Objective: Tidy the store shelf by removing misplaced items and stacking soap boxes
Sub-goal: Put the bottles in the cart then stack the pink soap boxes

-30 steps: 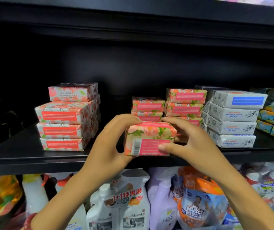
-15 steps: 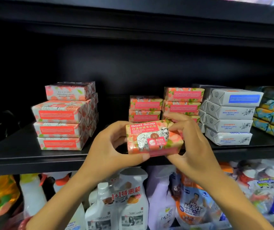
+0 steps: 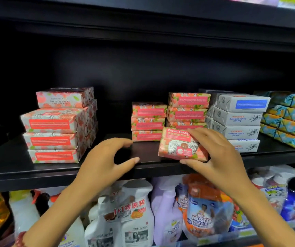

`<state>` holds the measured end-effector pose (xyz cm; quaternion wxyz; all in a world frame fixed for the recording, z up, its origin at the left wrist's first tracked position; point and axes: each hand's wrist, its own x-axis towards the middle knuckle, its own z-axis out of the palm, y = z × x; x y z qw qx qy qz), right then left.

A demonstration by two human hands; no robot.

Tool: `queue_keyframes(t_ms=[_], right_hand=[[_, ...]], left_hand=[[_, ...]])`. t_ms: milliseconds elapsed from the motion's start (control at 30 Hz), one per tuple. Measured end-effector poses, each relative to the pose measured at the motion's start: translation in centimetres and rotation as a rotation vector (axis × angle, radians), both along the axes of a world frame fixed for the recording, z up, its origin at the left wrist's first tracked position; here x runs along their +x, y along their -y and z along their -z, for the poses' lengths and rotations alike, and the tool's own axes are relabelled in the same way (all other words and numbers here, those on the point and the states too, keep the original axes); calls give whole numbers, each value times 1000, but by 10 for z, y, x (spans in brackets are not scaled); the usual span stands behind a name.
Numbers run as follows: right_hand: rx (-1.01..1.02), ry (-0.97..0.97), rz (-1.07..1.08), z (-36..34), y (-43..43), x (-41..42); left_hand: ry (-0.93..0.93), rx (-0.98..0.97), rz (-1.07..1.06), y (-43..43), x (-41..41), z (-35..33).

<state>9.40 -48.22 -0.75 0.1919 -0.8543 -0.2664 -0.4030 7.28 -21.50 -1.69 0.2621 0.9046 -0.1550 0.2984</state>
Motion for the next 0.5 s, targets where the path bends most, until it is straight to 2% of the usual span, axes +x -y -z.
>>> queue_keyframes(t_ms=[100, 267, 500], right_hand=[[30, -139, 0, 4, 18, 4], [12, -289, -64, 6, 30, 10], [-77, -152, -34, 9, 32, 17]], left_hand=[[-41, 110, -37, 1, 3, 5], [-28, 141, -46, 5, 6, 5], [-6, 148, -57, 6, 6, 7]])
